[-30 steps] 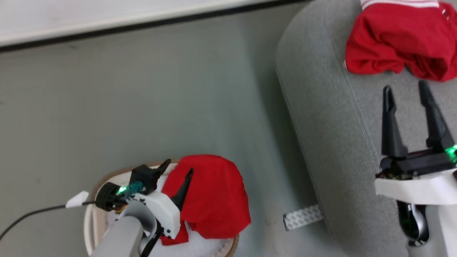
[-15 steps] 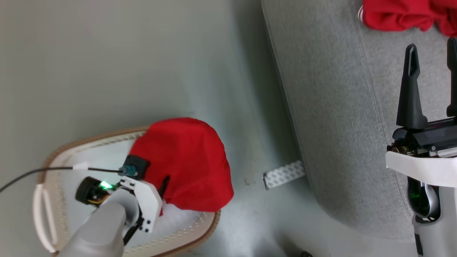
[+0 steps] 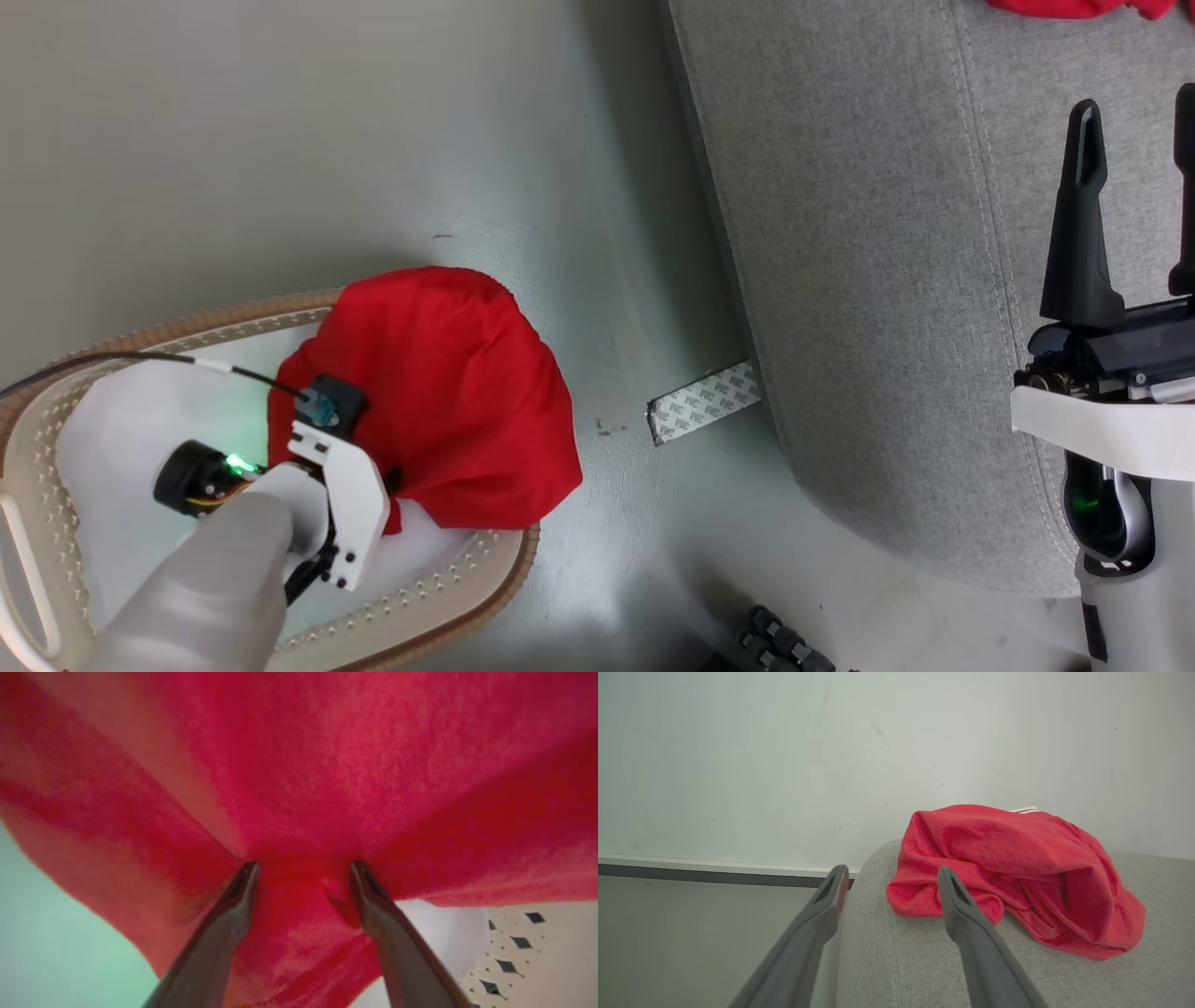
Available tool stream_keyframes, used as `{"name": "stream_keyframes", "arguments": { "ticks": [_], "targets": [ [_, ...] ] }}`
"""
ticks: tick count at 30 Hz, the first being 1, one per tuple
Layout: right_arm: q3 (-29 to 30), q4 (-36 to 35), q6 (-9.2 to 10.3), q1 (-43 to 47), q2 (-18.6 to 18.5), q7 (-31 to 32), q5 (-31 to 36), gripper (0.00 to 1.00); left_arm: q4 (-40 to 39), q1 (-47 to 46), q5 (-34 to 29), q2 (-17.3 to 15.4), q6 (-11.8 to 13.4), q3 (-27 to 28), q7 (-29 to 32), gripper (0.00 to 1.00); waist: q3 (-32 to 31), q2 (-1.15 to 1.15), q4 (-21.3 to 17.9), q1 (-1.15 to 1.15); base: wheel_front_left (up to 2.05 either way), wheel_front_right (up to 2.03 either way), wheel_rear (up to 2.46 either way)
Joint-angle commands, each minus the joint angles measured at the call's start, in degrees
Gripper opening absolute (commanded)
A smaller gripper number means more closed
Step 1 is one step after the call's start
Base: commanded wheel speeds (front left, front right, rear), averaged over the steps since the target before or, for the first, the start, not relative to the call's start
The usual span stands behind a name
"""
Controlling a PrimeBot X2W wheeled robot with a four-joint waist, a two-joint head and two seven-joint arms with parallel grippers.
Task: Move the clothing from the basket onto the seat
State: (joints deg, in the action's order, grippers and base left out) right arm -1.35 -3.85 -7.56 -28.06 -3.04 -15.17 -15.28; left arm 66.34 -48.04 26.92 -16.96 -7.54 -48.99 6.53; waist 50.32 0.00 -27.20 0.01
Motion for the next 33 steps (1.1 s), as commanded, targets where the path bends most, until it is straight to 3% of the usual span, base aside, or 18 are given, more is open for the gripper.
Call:
{"name": "stream_keyframes", "arguments": {
  "ticks": [1, 7, 9, 10, 11, 19, 27, 33],
  "targets": [
    [0.2, -0.4, 0.15, -0.4, 0.2, 0.0, -0.3, 1.0, 1.5, 0.5, 1.3, -1.2, 0.2, -0.7, 1.8, 1.0, 0.2, 0.0, 0.1, -0.01, 0.0, 0.0, 0.0],
    [-0.1, 0.1, 0.15, -1.1, 0.2, 0.1, -0.4, 1.0, 2.6, -0.4, 3.1, -2.2, 0.2, -3.2, 3.2, 1.0, 0.4, 0.0, 0.2, -0.01, 0.0, 0.0, 0.0],
    [-0.3, 0.4, 0.15, -1.4, 0.2, 0.1, -0.4, 1.0, 2.4, -0.6, 4.1, -2.6, 0.2, -3.4, 2.0, 0.28, 0.2, 0.0, 0.1, -0.01, 0.0, 0.0, 0.0],
    [-0.4, 0.5, 0.15, -1.5, 0.2, 0.0, -0.4, 1.0, 2.3, -0.7, 4.6, -2.6, 0.2, -3.5, 1.3, 0.07, 0.0, 0.0, 0.1, -0.01, 0.0, 0.0, 0.0],
    [-0.5, 0.6, 0.15, -1.5, 0.2, 0.0, -0.4, 1.0, 2.2, -0.8, 4.9, -2.6, 0.2, -3.7, 0.9, 0.0, -0.1, 0.0, 0.0, -0.01, 0.0, 0.0, 0.0],
    [0.0, 1.1, 0.15, -1.4, 0.2, 0.0, 0.9, 1.0, 0.9, 0.1, 7.8, -0.9, 0.1, -5.7, -3.4, 0.0, -4.6, 0.0, 1.3, -0.01, 0.0, 0.0, 0.0],
    [1.1, 2.2, 0.15, 1.1, 0.1, 0.0, 4.0, 1.0, -0.8, 4.2, 12.5, 3.2, 0.1, -7.9, -8.8, 0.0, -15.3, 0.0, 4.9, -0.01, 0.0, 0.0, 0.0],
    [1.6, 3.5, 0.15, 3.7, -2.0, 0.1, 4.5, 1.0, -3.0, 7.4, 16.1, 6.3, 0.1, -9.7, -14.1, 0.0, -25.0, 0.0, 8.6, -0.01, 0.0, 0.0, 0.0]
  ]
}}
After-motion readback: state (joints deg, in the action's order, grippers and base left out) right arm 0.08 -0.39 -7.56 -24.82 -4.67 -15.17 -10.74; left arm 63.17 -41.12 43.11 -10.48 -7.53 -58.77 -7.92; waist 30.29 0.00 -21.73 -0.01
